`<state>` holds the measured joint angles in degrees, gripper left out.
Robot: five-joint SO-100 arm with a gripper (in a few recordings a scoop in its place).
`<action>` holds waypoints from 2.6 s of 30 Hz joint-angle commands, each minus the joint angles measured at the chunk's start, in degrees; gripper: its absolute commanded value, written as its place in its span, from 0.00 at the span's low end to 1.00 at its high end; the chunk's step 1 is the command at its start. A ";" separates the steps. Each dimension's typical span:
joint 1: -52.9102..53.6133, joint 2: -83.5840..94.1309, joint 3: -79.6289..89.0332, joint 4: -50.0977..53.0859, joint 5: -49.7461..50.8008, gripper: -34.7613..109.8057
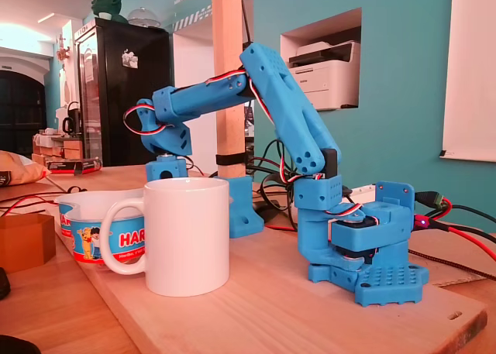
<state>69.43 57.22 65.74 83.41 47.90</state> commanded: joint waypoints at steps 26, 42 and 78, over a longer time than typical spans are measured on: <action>1.49 6.06 -12.22 14.15 -1.32 0.54; 0.62 5.71 -12.30 11.25 -1.05 0.42; -5.54 -1.67 -12.22 8.00 5.80 0.44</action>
<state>63.46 53.79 54.40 91.49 53.26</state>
